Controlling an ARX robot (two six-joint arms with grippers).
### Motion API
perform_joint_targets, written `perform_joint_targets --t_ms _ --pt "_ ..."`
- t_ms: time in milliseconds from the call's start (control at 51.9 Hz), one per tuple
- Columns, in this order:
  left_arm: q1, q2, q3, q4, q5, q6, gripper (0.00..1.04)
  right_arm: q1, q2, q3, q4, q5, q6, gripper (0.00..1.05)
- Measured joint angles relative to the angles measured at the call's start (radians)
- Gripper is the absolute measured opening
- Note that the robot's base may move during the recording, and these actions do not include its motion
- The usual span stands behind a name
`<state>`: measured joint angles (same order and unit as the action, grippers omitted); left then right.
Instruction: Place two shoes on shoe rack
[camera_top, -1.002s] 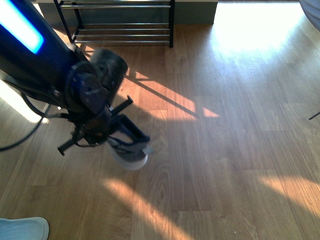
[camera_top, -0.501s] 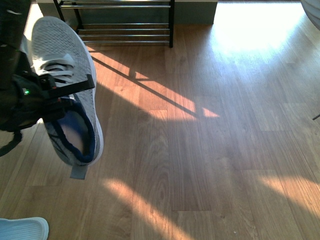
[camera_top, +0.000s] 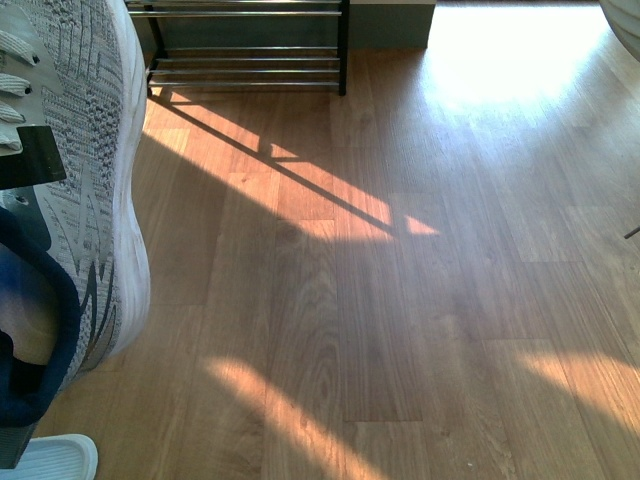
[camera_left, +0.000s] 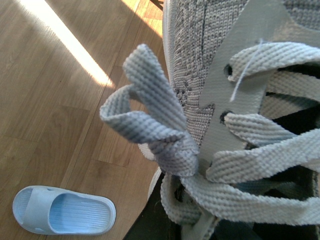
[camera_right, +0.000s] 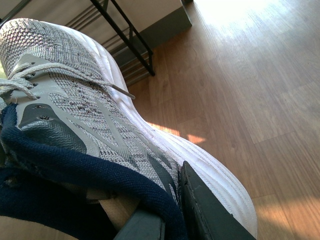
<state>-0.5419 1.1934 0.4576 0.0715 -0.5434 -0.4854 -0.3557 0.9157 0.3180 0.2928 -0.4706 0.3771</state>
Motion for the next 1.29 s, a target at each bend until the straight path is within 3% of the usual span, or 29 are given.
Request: perform_joint_targets --t_ms 1292 --pt "-0.003 0.0 -0.004 -0.001 -0.004 0.005 0.02 -0.001 0.0 0.0 0.0 -0.001 0.0 0.04"
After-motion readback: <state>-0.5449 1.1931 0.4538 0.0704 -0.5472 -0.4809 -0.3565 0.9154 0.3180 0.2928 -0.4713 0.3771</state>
